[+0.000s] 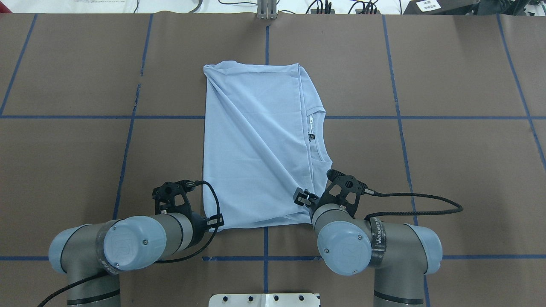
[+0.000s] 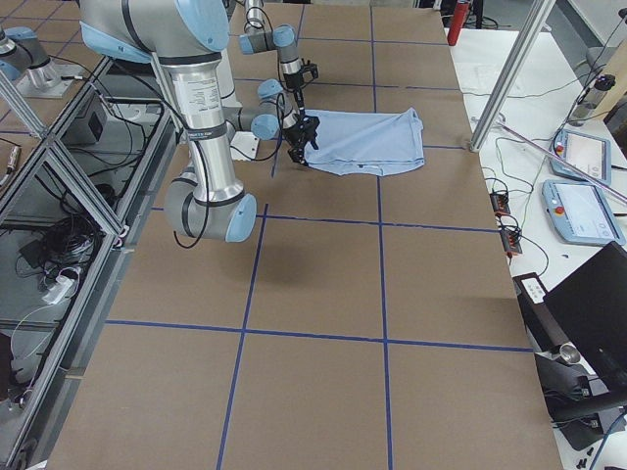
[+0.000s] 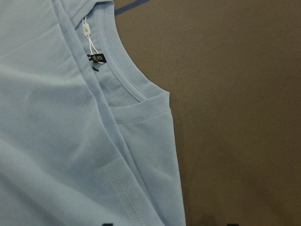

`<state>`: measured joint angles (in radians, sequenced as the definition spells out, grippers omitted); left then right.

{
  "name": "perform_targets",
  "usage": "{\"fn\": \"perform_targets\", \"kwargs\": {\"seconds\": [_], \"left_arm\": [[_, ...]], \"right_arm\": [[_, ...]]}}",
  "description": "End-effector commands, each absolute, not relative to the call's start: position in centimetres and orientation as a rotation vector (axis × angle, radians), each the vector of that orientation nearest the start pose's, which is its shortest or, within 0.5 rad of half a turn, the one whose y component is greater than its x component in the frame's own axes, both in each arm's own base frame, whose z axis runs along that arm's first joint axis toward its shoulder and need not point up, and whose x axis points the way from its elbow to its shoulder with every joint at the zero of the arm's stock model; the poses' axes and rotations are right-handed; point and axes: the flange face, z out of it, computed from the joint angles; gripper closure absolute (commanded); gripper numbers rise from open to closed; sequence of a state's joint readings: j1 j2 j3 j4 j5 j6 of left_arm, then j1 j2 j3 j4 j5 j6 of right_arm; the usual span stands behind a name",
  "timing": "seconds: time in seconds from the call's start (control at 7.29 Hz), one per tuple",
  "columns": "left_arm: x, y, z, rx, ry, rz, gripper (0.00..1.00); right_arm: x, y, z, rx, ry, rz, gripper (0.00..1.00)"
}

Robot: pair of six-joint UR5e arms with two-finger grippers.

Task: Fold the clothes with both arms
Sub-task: 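Grasp the shirt's near edge corners with the left and right grippers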

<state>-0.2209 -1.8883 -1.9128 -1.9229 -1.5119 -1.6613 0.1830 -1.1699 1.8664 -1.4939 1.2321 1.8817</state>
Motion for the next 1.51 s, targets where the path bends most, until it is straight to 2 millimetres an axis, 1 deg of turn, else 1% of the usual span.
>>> {"fn": "perform_targets", "kwargs": {"seconds": [0.0, 0.14, 0.27, 0.41, 0.55, 0.69, 0.82, 0.96, 1.1, 1.37], "left_arm": [[53.5, -26.3, 29.4, 0.120, 1.011, -0.314, 1.00], [53.5, -26.3, 29.4, 0.120, 1.011, -0.314, 1.00], [53.5, -26.3, 29.4, 0.120, 1.011, -0.312, 1.00], [53.5, -26.3, 29.4, 0.120, 1.011, -0.312, 1.00], [53.5, -26.3, 29.4, 0.119, 1.011, -0.312, 1.00], [53.5, -26.3, 29.4, 0.119, 1.011, -0.312, 1.00], [53.5, -26.3, 29.4, 0.120, 1.011, -0.312, 1.00], [53.5, -26.3, 29.4, 0.119, 1.013, -0.311, 1.00], [53.5, -26.3, 29.4, 0.119, 1.013, -0.311, 1.00], [53.5, -26.3, 29.3, 0.119, 1.014, -0.311, 1.00]], "right_arm": [[-56.8, -26.9, 30.1, 0.275, -0.793, 0.586, 0.29], [-57.3, -26.9, 29.4, 0.274, -0.802, 0.585, 0.31], [-58.1, -27.1, 29.3, 0.277, -0.797, 0.584, 0.31], [-58.3, -27.2, 29.6, 0.280, -0.788, 0.580, 0.34], [-58.3, -27.2, 29.8, 0.281, -0.785, 0.578, 0.38], [-58.3, -27.2, 29.8, 0.281, -0.785, 0.578, 0.45], [-58.3, -27.2, 29.8, 0.281, -0.785, 0.578, 0.57], [-58.3, -27.2, 29.6, 0.281, -0.788, 0.579, 0.74], [-58.3, -27.2, 29.6, 0.280, -0.791, 0.581, 1.00], [-58.2, -27.3, 29.4, 0.282, -0.798, 0.587, 1.00]]}}
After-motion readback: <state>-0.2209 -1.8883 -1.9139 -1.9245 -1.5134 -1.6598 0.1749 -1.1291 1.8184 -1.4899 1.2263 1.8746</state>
